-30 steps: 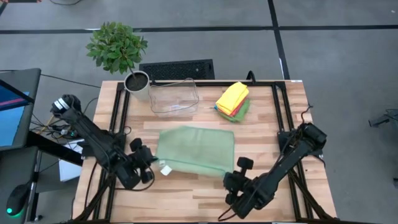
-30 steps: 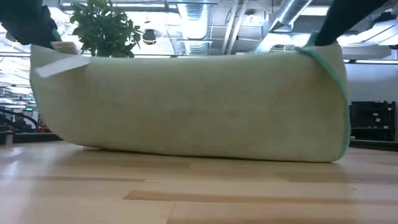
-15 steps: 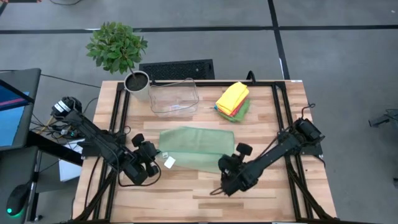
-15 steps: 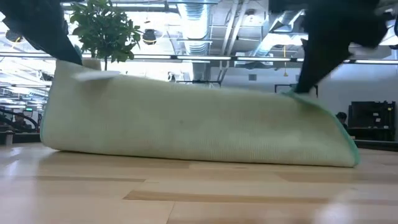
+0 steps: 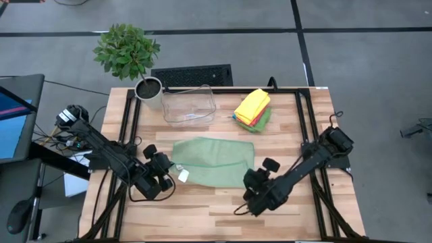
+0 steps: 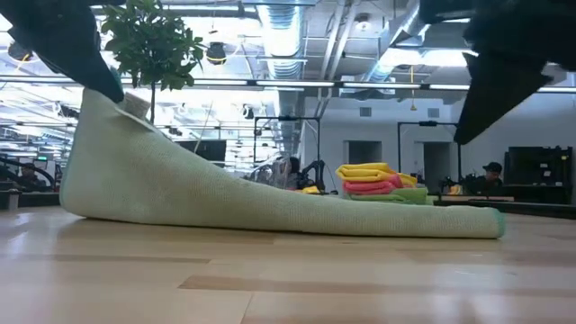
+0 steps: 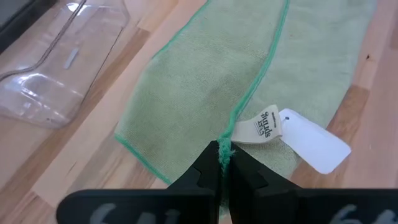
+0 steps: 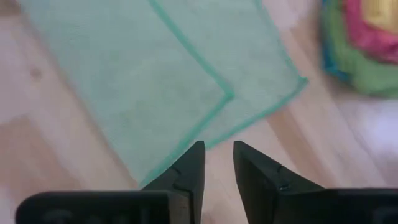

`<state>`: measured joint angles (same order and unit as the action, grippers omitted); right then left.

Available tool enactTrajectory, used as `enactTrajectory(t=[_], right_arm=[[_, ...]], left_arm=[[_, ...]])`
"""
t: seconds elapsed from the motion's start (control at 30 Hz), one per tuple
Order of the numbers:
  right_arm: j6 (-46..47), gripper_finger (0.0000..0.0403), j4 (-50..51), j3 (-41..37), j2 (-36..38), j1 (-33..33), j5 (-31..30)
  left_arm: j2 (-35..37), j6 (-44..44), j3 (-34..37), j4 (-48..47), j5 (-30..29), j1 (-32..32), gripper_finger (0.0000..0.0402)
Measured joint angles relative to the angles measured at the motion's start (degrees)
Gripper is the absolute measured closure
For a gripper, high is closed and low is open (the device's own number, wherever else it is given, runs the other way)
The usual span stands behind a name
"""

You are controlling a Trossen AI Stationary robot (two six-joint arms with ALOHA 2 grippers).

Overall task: Fold microfiber towels
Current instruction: Fold the light green microfiber cloth

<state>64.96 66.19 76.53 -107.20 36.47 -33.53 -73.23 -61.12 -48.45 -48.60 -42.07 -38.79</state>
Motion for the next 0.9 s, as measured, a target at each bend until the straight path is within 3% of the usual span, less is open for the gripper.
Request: enactTrajectory(t=[0.2, 0.43, 0.63, 0.8, 0.9], right_arm=[[-10.29, 0.0293, -6.47, -0.50, 0.18, -5.91, 4.31], [-16.99, 0.0294, -14.32, -6.55, 0.13, -15.66, 16.97], [-20.69, 0.0294, -16.61, -7.33, 4.07, -15.91, 15.26], [-25.82, 0.0294, -24.39, -15.68, 10.60, -19.73, 22.49], [-27.80, 0.0296, -35.94, -23.85, 16.33, -22.54, 28.89]], left_arm=[[0.00, 0.63, 0.00, 0.27, -0.75, 0.00, 0.0401], [0.00, 0.76, 0.00, 0.13, -0.07, 0.00, 0.0401], [0.00, 1.92, 0.00, 0.12, -0.58, 0.00, 0.0401], [0.01, 3.01, 0.00, 0.15, -0.62, 0.22, 0.0401], [0.02, 2.99, 0.00, 0.33, -0.62, 0.22, 0.0401]])
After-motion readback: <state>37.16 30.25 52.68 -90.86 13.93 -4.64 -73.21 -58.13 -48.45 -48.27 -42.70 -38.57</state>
